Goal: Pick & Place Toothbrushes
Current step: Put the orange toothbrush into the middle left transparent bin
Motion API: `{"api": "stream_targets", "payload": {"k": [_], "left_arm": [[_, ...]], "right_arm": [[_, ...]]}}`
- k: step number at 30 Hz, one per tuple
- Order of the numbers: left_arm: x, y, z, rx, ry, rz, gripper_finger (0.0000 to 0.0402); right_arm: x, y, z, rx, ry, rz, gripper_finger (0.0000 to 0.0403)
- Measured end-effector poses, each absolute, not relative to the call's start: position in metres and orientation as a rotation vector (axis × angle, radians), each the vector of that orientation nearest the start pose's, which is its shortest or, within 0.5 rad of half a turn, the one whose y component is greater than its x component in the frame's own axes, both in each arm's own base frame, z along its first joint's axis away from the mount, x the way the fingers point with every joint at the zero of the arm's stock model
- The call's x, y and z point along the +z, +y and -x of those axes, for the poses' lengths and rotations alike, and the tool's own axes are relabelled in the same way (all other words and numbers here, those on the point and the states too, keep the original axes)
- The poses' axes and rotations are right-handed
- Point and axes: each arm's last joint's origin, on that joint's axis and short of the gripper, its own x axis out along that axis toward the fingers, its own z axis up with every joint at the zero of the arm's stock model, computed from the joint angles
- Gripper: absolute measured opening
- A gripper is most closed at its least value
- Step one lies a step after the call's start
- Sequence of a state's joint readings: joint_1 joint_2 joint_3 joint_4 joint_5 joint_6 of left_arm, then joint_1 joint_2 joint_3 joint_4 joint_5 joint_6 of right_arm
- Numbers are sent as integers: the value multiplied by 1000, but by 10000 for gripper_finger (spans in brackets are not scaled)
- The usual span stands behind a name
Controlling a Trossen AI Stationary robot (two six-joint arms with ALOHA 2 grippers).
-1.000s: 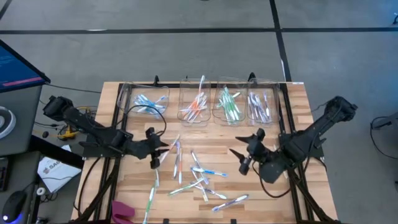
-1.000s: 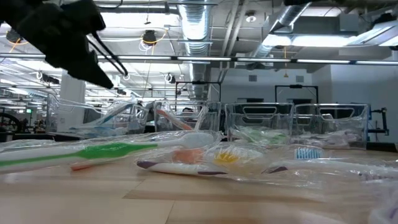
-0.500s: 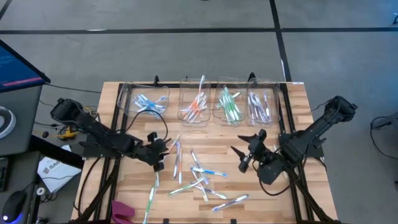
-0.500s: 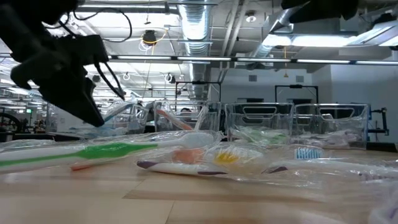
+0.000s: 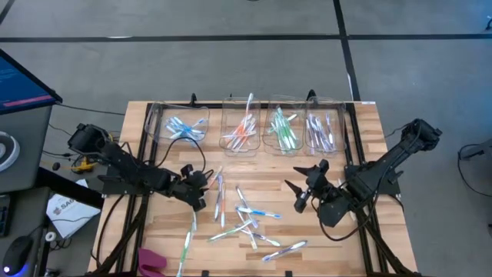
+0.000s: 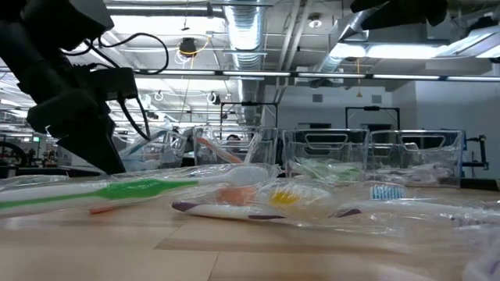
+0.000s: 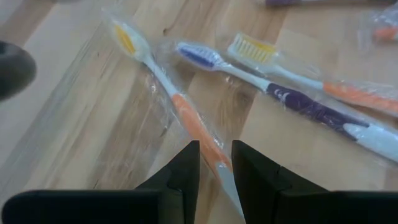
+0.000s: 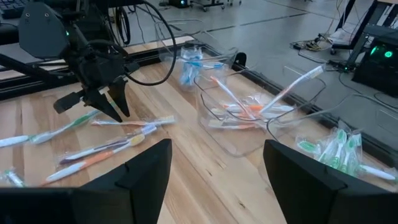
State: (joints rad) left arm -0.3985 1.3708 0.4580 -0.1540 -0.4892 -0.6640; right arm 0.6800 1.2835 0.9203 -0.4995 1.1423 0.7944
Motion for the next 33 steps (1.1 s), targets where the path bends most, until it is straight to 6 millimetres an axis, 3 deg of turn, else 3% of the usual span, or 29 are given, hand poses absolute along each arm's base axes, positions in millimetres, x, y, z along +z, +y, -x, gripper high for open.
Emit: {"api": "stream_targets", "payload": {"k": [4,10,24,33], "left_arm": [[123,-69,-199,394,877,191,86],[123,-70,-199,386,887,218,91],[123,-65,-200,409,897,305,183],[118,-65,-201,425,910,311,195]], "right_arm": [[265,137,-209,-565,332,-82,249],[270,144,-205,-511,342,70,249],[271,149,-202,-506,319,90,249],[275,152,-196,-484,314,138,249]]}}
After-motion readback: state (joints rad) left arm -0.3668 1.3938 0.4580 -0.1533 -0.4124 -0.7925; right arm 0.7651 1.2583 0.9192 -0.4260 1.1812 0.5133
